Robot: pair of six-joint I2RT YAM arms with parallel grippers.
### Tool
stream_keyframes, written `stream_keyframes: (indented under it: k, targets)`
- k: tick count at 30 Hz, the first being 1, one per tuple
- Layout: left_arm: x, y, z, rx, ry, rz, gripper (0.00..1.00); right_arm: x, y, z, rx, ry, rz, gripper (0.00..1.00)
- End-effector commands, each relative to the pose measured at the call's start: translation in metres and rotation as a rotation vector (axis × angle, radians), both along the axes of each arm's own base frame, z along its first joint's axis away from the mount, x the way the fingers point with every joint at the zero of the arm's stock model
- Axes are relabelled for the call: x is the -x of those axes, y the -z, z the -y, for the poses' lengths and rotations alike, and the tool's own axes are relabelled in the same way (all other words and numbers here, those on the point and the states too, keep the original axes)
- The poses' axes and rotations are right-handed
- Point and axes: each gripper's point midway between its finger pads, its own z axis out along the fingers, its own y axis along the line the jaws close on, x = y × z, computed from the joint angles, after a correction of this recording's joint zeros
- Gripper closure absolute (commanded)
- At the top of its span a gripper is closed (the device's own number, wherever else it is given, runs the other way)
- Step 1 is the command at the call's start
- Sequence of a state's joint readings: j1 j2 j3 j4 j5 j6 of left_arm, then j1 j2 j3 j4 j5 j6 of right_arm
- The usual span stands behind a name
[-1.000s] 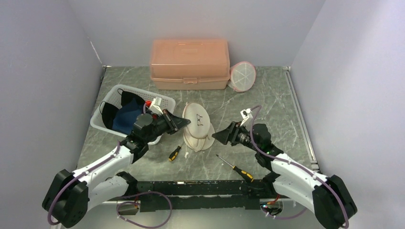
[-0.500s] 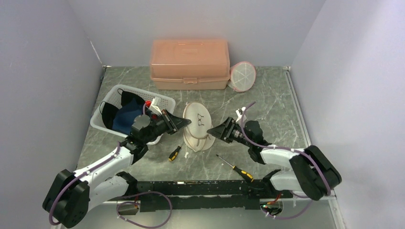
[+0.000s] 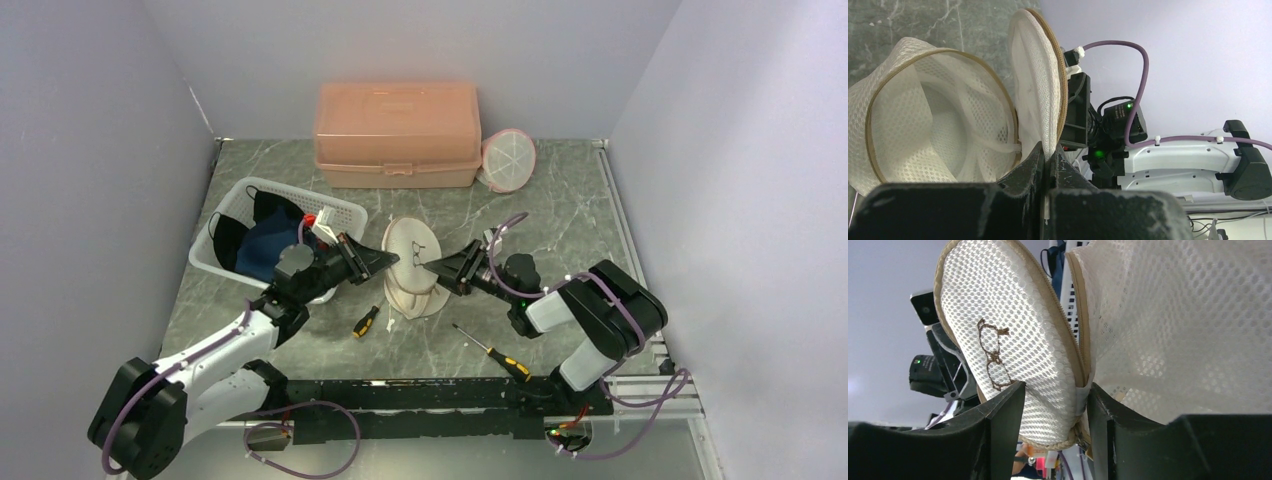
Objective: Unzip the laundry bag and remove the bra
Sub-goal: Close the laundry bag at the center of the board.
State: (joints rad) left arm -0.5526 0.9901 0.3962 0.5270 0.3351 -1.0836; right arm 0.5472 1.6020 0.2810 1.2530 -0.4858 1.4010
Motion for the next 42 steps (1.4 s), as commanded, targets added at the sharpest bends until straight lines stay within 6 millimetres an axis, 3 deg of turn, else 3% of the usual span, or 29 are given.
stream_keyframes:
  k: [1, 8, 13, 15, 16, 19, 20, 22, 24, 27, 31, 34, 38, 42]
  targets:
    - [0.0, -0.01, -0.004, 0.007, -0.013, 0.056, 0.97, 0.005, -0.043, -0.01, -0.122, -0.049, 0.113, 0.48]
    - [-0.005, -0.004, -0.01, -0.01, -0.061, 0.042, 0.97, 0.019, -0.028, -0.012, -0.067, -0.082, 0.078, 0.49]
    - [-0.006, -0.001, -0.011, -0.016, -0.069, 0.034, 0.97, 0.024, -0.021, -0.008, -0.063, -0.07, 0.066, 0.78]
    - [-0.006, 0.0, -0.011, -0.027, -0.067, 0.032, 0.97, 0.025, -0.023, -0.008, -0.05, -0.072, 0.086, 0.98]
    - [-0.005, 0.001, -0.012, -0.04, -0.068, 0.035, 0.91, 0.025, -0.023, -0.008, -0.026, -0.074, 0.096, 1.0]
    - [-0.002, 0.01, -0.023, -0.132, -0.097, 0.0, 0.45, 0.016, -0.017, -0.004, 0.163, -0.06, 0.155, 1.0]
    - [-0.002, 0.014, -0.029, -0.176, -0.12, -0.021, 0.32, 0.015, 0.001, 0.005, 0.307, -0.046, 0.117, 1.0]
    - [0.0, 0.014, -0.044, -0.251, -0.169, -0.029, 0.19, 0.002, -0.005, 0.025, 0.508, 0.016, 0.19, 1.0]
    - [0.001, 0.01, -0.061, -0.321, -0.231, -0.028, 0.12, -0.008, -0.021, 0.047, 0.66, 0.078, 0.243, 1.0]
    - [0.006, 0.005, -0.078, -0.377, -0.28, -0.009, 0.11, -0.017, -0.055, 0.065, 0.778, 0.128, 0.323, 1.0]
    - [0.003, -0.009, -0.082, -0.387, -0.306, 0.022, 0.12, -0.016, -0.128, 0.038, 0.691, 0.028, 0.451, 1.0]
    - [-0.001, -0.018, -0.072, -0.358, -0.273, 0.032, 0.12, -0.005, -0.19, 0.019, 0.557, -0.016, 0.588, 1.0]
    - [0.004, -0.031, -0.036, -0.237, -0.107, 0.092, 0.12, -0.002, -0.211, 0.021, 0.537, -0.005, 0.603, 1.0]
    - [0.01, -0.035, -0.012, -0.117, 0.012, 0.174, 0.15, 0.014, -0.223, 0.019, 0.432, -0.025, 0.607, 1.0]
